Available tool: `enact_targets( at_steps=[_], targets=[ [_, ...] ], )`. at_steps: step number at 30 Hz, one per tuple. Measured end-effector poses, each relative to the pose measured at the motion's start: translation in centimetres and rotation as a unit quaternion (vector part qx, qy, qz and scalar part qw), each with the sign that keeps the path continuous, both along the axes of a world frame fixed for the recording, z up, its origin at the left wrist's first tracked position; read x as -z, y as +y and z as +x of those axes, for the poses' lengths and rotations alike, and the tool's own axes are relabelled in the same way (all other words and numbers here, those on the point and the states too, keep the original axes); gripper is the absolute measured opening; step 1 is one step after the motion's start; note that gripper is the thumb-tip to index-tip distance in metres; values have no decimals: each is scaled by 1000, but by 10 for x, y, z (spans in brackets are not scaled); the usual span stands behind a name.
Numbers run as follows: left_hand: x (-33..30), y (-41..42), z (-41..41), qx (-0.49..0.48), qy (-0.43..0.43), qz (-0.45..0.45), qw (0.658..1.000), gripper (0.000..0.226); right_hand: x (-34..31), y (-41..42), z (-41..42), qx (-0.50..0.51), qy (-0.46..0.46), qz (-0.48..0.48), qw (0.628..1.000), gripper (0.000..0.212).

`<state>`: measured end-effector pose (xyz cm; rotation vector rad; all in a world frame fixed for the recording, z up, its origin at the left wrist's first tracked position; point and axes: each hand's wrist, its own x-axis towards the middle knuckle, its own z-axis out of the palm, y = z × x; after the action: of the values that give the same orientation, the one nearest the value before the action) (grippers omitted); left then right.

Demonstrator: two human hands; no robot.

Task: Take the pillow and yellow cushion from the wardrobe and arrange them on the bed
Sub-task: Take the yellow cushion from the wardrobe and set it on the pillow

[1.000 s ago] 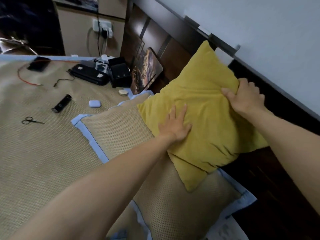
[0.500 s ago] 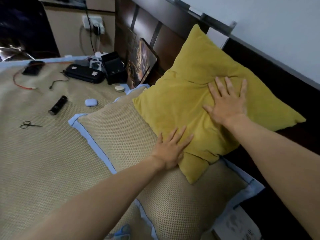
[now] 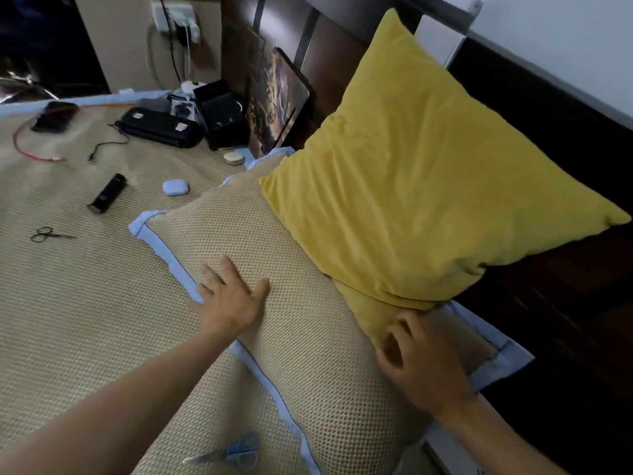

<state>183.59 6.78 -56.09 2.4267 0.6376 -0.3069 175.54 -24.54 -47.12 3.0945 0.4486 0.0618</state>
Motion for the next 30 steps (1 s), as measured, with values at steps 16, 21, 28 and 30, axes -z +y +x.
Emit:
enact_targets(
  at_steps=[16,21,28,30],
  targets=[
    [7,4,52,111,-14,-103,988,88,59,75,-52,338,230,99,907,135],
    [4,-3,20,114,-11,-40,993,71,52,72,-51,325,289,85,897,128],
    [-62,-24,3,226,17,49,973,62,-5,48,-32,262,313,111,906,78],
    [-82,-35,-13,262,30,46,963,63,-24,43,-34,223,287,128,923,58]
  ],
)
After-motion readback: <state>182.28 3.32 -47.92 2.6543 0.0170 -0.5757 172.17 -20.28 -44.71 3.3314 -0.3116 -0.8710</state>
